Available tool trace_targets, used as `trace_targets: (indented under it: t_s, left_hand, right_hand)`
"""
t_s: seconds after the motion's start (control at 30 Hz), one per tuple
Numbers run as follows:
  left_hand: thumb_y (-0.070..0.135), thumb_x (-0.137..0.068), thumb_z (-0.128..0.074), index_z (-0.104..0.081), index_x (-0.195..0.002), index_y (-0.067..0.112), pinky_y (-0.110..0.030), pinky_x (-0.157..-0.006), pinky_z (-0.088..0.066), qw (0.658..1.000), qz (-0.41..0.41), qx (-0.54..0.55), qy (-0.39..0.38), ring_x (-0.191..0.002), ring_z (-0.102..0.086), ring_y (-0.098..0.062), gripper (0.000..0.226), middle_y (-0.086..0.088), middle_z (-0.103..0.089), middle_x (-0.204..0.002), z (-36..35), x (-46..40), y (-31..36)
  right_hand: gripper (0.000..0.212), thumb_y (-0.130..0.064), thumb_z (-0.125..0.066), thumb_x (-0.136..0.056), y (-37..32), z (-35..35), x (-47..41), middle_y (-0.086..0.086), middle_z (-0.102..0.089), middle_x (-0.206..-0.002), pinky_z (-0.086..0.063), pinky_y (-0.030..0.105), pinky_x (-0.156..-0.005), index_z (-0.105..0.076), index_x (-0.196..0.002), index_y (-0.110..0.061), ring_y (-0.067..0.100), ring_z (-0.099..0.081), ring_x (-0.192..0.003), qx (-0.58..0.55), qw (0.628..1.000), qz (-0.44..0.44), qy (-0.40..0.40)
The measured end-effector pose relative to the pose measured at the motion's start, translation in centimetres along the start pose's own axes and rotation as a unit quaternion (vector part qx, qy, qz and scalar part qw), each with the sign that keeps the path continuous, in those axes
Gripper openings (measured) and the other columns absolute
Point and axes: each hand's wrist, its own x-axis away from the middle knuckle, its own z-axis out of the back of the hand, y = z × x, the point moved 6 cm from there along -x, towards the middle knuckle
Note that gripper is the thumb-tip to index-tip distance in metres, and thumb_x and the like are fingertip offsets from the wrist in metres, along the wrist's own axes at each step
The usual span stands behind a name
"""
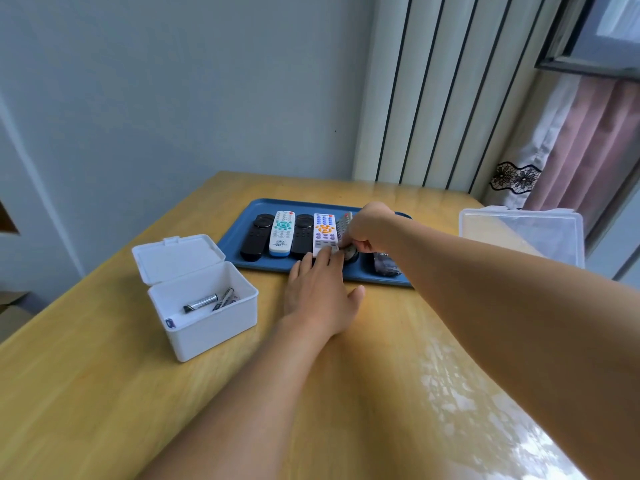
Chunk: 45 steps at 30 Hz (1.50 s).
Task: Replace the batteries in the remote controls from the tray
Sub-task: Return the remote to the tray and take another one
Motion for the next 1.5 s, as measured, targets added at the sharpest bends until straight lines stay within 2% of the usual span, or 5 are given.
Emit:
trace_targets:
  t_s: [0.5,0.57,0.7,1.1,1.5]
  left_hand:
    - [0.029,-0.101,-0.047,-0.055,-0.129,0.01,-0.035,-0.109,-0.036,0.974,-0.021,0.15,0.17,-0.131,-0.044,-0.024,0.035,-0.006,-0.053,-0.137,2.5,-0.5,0.2]
    - [0.031,-0.105,-0.041,-0.063,-0.104,0.013,-0.034,-0.09,-0.045,0.897,0.044,0.395,0.191,-0.104,-0.059,-0.023,0.028,-0.005,-0.063,-0.11,4.0,-0.1,0.0]
    - [0.063,-0.094,-0.041,-0.059,-0.126,0.006,-0.036,-0.063,-0.059,0.621,0.109,0.755,-0.182,-0.09,-0.071,-0.03,0.068,-0.016,-0.069,-0.118,2.9,1.5,3.3]
    - [-0.008,-0.085,-0.067,-0.054,-0.133,0.018,-0.022,-0.068,-0.054,0.702,0.045,0.699,-0.128,-0.081,-0.07,-0.014,0.056,-0.01,-0.074,-0.103,3.3,2.6,5.5]
    - [-0.029,-0.082,-0.049,-0.056,-0.137,0.019,-0.034,-0.08,-0.059,0.709,-0.027,0.665,-0.231,-0.086,-0.067,-0.013,0.073,-0.009,-0.061,-0.118,3.0,4.1,7.6]
  right_hand:
    - [0.015,-0.02,-0.075,-0.089,2.7,5.4,7.7,0.009,-0.072,-0.085,-0.038,0.017,-0.038,-0.071,-0.099,-0.011,0.005,-0.048,-0.041,-0.059,0.994,0.086,0.038]
    - [0.011,-0.015,-0.072,-0.09,3.3,6.3,10.1,0.0,-0.072,-0.087,-0.04,0.016,-0.039,-0.069,-0.1,-0.02,0.003,-0.057,-0.044,-0.001,0.972,0.225,0.072]
    - [0.017,-0.011,-0.068,-0.091,4.9,6.8,14.6,-0.007,-0.069,-0.097,-0.055,0.03,-0.069,-0.066,-0.106,-0.019,0.012,-0.065,-0.077,0.15,0.858,0.464,0.162]
    - [0.053,-0.002,-0.068,-0.09,7.2,7.4,15.0,-0.008,-0.065,-0.128,-0.059,0.034,-0.088,-0.054,-0.138,-0.019,0.007,-0.067,-0.112,-0.165,0.906,0.386,0.05]
    - [0.08,-0.029,-0.091,-0.069,7.4,8.5,14.8,-0.012,-0.063,-0.13,-0.06,0.029,-0.078,-0.055,-0.14,-0.021,0.001,-0.063,-0.113,-0.059,0.913,0.391,0.099]
